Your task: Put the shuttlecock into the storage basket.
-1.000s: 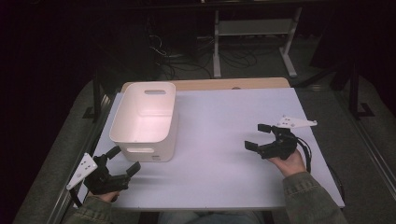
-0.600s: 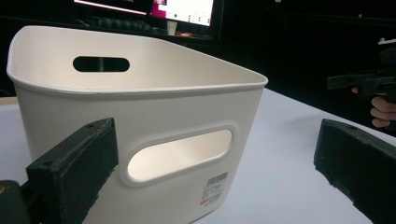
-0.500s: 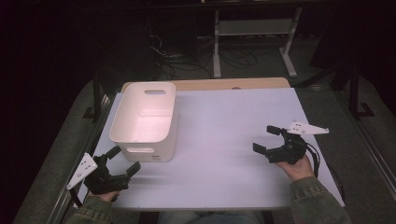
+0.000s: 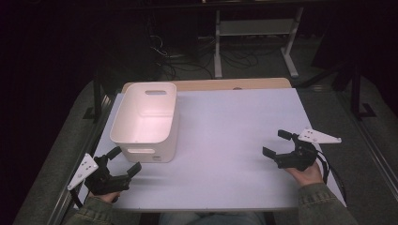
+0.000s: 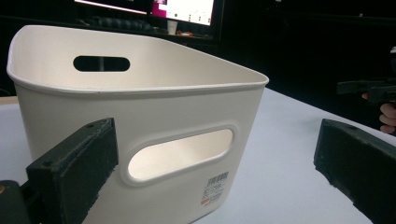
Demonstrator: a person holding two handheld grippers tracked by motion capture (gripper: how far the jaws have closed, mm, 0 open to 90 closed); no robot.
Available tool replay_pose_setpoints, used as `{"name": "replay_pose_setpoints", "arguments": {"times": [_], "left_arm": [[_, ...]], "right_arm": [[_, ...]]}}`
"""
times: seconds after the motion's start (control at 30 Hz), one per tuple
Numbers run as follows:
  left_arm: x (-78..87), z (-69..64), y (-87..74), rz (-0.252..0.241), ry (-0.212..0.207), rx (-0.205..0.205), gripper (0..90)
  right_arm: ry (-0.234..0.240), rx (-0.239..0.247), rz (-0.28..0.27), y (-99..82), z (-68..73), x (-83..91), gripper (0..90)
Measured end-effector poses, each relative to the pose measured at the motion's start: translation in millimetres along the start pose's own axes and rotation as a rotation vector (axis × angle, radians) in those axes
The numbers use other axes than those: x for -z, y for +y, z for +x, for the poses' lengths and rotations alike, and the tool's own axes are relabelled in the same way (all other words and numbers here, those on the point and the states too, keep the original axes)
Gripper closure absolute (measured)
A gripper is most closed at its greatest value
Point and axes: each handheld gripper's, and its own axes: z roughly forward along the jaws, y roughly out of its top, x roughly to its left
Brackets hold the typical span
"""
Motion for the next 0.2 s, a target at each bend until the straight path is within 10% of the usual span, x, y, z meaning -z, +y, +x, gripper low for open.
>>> {"name": "replay_pose_setpoints", "arguments": {"times": [0.2], "left_arm": [[0.0, 0.5, 0.2, 0.003, -0.003, -0.004, 0.0]], "right_arm": [[-0.008, 0.004, -0.005, -3.0, 0.4, 2.1, 0.0]]}}
